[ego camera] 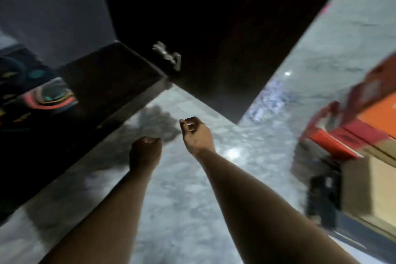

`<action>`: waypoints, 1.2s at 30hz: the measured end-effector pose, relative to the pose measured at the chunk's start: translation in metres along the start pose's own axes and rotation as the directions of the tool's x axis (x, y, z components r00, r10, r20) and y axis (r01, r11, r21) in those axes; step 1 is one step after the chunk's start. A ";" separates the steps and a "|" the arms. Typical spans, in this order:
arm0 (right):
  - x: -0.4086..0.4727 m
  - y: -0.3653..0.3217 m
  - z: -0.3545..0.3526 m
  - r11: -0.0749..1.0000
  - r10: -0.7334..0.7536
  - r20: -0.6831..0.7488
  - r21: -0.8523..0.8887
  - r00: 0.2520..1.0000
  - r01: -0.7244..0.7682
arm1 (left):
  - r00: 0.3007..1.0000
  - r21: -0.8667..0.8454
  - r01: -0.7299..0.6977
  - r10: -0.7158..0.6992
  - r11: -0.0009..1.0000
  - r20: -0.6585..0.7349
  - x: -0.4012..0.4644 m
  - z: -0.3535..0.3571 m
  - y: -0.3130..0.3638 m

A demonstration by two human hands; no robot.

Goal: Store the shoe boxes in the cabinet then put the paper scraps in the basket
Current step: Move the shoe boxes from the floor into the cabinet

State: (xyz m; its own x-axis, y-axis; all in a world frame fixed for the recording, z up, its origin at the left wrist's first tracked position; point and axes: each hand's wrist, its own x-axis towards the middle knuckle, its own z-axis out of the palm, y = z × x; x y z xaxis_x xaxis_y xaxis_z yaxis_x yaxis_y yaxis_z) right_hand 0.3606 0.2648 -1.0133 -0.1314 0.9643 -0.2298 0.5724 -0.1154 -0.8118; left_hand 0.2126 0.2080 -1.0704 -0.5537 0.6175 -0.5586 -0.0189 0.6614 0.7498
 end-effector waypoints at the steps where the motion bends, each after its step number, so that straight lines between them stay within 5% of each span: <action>1: -0.005 0.018 -0.031 0.999 0.030 -0.055 -0.010 0.998 -0.031 | 0.998 0.049 -0.043 0.041 0.998 0.046 -0.019 0.024 0.012; 6: -0.030 0.063 -0.181 0.987 0.091 -0.276 -0.106 0.957 -0.124 | 0.944 0.168 -0.226 0.174 0.960 0.280 -0.104 0.127 0.069; 10: -0.076 0.104 -0.315 0.959 0.124 -0.522 -0.155 0.844 -0.236 | 0.854 0.230 -0.353 0.212 0.907 0.475 -0.186 0.198 0.096; 15: -0.149 0.188 -0.446 0.850 0.365 -0.695 -0.024 0.620 -0.527 | 0.697 0.226 -0.508 0.243 0.831 0.675 -0.255 0.274 0.101; 20: -0.206 0.271 -0.476 0.552 0.642 -0.720 0.197 0.263 -0.810 | 0.626 0.212 -0.533 0.213 0.819 0.751 -0.295 0.334 0.083; 24: -0.229 0.309 -0.457 0.667 0.660 -0.652 0.279 0.374 -0.691 | 0.594 0.209 -0.506 0.163 0.837 0.788 -0.322 0.355 0.054; 26: -0.236 0.308 -0.444 0.745 0.588 -0.682 0.248 0.434 -0.620 | 0.655 0.191 -0.463 0.190 0.865 0.731 -0.325 0.351 0.040; 30: -0.225 0.273 -0.398 0.847 0.454 -0.634 0.089 0.626 -0.524 | 0.876 0.106 -0.363 0.300 0.926 0.377 -0.304 0.301 0.034; 36: -0.164 0.183 -0.304 0.955 0.212 -0.348 -0.123 0.913 -0.269 | 0.976 -0.029 -0.214 0.213 0.976 -0.040 -0.241 0.168 0.004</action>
State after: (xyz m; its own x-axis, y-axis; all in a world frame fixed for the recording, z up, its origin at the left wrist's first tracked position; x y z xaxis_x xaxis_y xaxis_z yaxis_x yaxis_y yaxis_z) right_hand 0.7331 0.1582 -0.9615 0.2829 0.9390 -0.1956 0.6817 -0.3403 -0.6477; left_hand 0.4863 0.1334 -0.9922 -0.5776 0.7266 -0.3720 0.0759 0.5015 0.8618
